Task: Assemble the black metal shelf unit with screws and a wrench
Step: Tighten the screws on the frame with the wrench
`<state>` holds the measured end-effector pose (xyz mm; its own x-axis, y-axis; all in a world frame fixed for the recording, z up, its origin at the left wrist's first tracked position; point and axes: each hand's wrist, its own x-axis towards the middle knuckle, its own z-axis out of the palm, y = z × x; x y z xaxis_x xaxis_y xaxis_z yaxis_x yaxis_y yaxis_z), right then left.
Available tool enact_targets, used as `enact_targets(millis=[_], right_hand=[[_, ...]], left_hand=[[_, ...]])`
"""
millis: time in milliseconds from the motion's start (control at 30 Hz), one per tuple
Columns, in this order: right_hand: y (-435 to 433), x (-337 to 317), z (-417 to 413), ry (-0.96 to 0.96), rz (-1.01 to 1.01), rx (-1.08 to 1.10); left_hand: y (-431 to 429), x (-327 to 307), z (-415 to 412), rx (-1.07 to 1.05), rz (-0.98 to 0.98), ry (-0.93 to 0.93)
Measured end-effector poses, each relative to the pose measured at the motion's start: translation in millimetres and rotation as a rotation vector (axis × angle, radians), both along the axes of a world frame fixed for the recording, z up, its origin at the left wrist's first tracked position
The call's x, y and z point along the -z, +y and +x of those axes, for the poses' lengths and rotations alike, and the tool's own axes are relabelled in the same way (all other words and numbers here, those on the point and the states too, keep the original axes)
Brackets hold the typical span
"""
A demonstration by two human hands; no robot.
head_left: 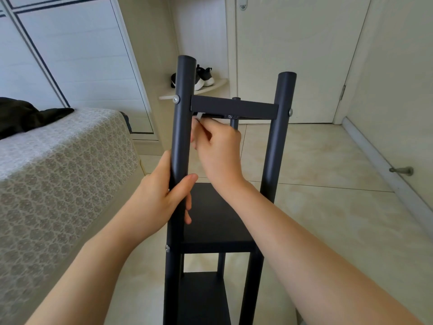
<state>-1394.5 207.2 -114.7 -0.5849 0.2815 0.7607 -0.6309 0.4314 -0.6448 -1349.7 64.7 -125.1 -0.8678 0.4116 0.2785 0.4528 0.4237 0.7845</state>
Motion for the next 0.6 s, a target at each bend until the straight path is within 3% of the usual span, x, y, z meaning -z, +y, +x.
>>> enact_targets(millis=[167, 367, 600], right_hand=[[12, 6, 16, -0.243, 0.066, -0.093], [34, 6, 48, -0.373, 0.173, -0.094], [58, -7, 89, -0.374, 0.300, -0.100]], left_hand=[[4, -2, 1, -0.026, -0.002, -0.005], [8, -2, 0, -0.101, -0.039, 0.011], [12, -1, -3, -0.190, -0.039, 0.012]])
